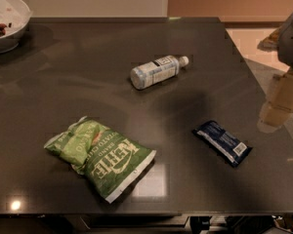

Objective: Pick green jalapeno chip bag

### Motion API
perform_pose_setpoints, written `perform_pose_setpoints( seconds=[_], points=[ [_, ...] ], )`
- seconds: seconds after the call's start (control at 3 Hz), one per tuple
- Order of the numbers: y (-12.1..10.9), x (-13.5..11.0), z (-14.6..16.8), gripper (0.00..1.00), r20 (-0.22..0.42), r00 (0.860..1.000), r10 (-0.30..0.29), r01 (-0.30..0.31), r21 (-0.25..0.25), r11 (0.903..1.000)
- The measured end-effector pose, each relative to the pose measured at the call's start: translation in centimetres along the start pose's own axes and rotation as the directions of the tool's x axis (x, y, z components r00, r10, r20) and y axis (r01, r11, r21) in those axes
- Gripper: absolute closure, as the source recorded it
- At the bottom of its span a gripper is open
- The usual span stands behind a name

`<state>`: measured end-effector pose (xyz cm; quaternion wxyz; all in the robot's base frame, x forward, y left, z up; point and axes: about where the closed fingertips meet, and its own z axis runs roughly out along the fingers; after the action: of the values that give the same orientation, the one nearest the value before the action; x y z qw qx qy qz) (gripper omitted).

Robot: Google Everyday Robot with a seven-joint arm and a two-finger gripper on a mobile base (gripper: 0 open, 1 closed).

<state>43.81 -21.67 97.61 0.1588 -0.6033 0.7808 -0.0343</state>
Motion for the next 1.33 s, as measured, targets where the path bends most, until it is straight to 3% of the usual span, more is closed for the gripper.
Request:
perform_pose_setpoints(
  seconds=[0.33,0.67,1.33],
  points=[
    [0.0,0.0,0.0,0.00,0.000,1.000,0.000,0.000,0.000,1.0000],
    [-0.5,-2.2,0.5,0.00,0.073,0.997,-0.017,0.018,-0.026,0.9995],
    [0.7,-10.5,3.0,0.00,0.262,0.963,-0.064,0.097,-0.116,0.9884]
  ],
)
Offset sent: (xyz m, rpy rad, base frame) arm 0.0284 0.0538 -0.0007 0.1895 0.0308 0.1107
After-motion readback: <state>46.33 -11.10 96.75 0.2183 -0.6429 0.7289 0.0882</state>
